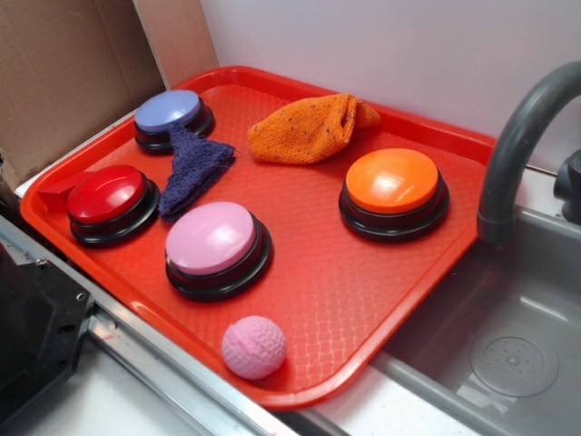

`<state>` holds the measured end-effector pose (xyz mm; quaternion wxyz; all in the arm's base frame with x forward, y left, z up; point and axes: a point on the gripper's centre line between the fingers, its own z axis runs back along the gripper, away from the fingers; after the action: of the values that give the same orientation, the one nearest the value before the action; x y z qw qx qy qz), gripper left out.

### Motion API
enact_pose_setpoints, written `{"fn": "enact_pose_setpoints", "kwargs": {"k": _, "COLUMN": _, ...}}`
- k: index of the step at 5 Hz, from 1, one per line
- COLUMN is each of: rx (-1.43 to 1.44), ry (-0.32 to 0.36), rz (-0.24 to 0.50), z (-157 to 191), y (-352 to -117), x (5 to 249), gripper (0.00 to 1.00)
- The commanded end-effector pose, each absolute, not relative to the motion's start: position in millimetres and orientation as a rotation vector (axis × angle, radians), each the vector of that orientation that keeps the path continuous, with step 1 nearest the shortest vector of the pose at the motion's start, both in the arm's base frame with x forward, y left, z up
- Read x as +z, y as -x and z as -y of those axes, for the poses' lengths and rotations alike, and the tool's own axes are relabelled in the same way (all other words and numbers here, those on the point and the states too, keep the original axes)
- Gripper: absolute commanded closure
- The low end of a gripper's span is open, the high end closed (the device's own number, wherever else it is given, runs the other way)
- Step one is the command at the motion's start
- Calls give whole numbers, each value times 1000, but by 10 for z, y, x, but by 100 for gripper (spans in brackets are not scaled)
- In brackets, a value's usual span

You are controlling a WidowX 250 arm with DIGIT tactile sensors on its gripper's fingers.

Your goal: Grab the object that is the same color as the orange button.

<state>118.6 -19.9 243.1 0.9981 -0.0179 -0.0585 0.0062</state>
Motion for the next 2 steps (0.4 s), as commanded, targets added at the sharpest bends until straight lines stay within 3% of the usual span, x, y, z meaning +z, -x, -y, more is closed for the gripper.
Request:
{"fn": "enact_pose_setpoints", "kwargs": {"k": 1, "rx": 12, "ry": 36, "rz": 117, "z": 199, "y": -1186, "x": 2431, "gripper": 0}}
{"fn": "enact_pose_setpoints", "kwargs": {"k": 2, "rx": 44, "ry": 31, "rz": 108, "z": 193, "y": -1300, "x": 2384, "gripper": 0}}
